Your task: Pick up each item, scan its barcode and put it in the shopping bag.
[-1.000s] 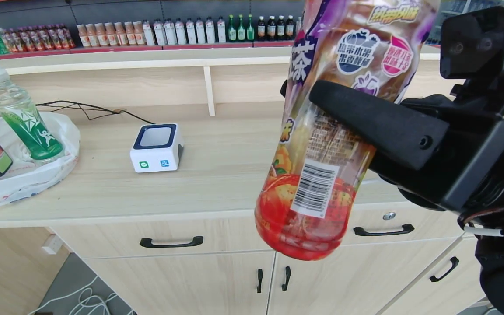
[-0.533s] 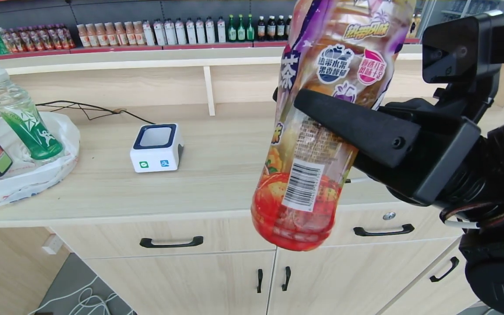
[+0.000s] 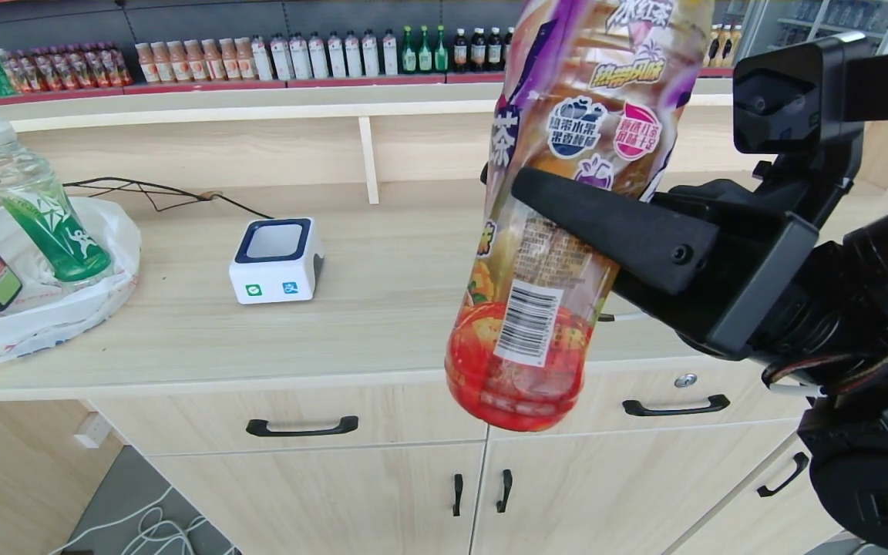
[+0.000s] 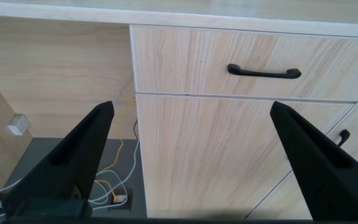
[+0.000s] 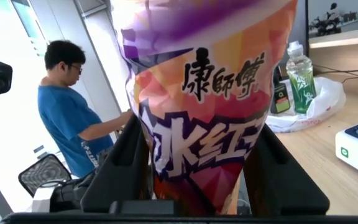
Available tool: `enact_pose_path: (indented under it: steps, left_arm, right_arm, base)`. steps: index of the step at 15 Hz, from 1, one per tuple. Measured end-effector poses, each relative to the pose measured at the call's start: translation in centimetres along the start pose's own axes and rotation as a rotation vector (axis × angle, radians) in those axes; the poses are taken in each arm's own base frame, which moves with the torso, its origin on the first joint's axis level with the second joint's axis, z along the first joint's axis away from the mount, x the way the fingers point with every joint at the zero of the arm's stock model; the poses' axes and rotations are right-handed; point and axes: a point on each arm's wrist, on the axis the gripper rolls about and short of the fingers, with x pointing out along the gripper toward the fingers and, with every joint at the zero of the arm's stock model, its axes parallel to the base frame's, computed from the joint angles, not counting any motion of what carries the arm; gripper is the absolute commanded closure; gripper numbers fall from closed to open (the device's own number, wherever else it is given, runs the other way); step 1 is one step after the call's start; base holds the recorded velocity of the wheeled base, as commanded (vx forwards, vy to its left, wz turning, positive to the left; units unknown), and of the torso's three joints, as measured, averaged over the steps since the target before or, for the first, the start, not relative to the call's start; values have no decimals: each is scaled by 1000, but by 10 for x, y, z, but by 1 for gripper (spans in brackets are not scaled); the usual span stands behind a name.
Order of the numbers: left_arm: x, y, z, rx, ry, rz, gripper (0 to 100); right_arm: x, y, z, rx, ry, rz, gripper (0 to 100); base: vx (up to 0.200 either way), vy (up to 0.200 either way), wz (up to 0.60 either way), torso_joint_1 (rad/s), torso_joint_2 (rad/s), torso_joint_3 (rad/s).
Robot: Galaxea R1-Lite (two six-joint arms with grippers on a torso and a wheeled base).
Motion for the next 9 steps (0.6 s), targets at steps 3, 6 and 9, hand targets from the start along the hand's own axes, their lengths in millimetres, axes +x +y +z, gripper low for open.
enact_pose_path:
  steps: [3, 6, 9]
  left_arm:
    - [0, 0, 0, 0, 0, 0, 0]
    - [0, 0, 0, 0, 0, 0, 0]
    - [0, 0, 0, 0, 0, 0, 0]
  right_arm:
    - [-1, -1, -1, -22, 2, -6, 100]
    - [-2, -4, -3, -59, 9, -15, 100]
    - [-6, -12, -8, -143, 20, -46, 100]
  base:
    - [0, 0, 0, 0, 0, 0]
    - [0, 0, 0, 0, 0, 0]
    - [0, 0, 0, 0, 0, 0]
